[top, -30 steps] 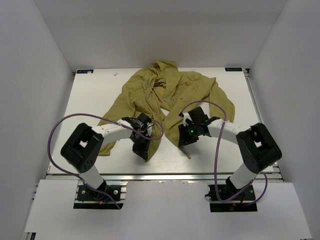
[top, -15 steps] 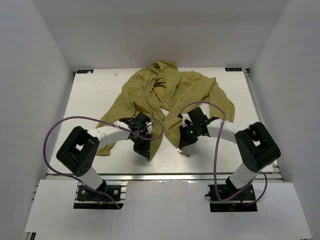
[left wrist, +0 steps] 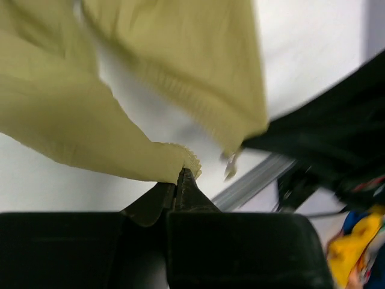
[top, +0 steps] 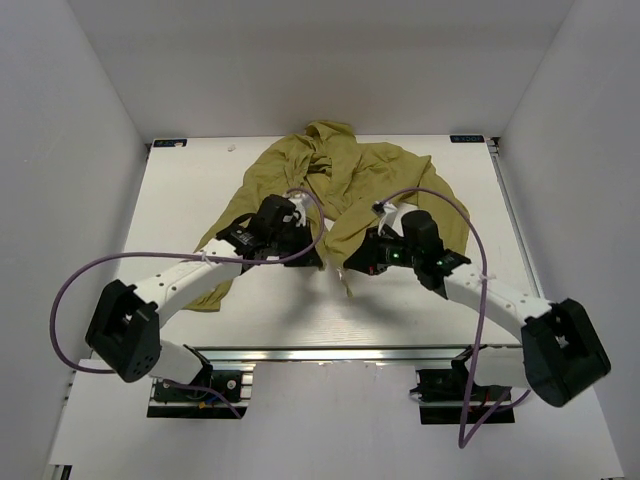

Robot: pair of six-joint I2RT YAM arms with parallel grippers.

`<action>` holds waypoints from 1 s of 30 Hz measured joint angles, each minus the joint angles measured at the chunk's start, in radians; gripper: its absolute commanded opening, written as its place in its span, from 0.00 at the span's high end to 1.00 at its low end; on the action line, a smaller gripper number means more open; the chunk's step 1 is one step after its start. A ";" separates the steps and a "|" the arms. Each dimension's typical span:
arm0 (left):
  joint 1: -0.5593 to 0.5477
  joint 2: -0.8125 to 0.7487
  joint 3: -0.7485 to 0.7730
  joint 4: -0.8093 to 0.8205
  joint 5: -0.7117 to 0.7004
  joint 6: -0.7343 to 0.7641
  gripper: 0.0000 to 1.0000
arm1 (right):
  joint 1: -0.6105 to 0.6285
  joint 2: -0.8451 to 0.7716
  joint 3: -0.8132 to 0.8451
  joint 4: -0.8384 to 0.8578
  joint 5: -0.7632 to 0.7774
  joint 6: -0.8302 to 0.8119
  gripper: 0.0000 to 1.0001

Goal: Zip up the jacket

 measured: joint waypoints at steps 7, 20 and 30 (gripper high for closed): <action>0.000 -0.068 0.006 0.210 -0.138 -0.125 1.00 | 0.001 -0.102 -0.075 0.235 0.031 0.155 1.00; 0.000 -0.245 -0.189 0.476 -0.212 -0.158 1.00 | 0.001 -0.149 -0.101 0.307 0.142 0.291 1.00; 0.000 -0.250 -0.244 0.568 -0.212 -0.253 1.00 | 0.018 -0.091 -0.101 0.379 0.174 0.315 1.00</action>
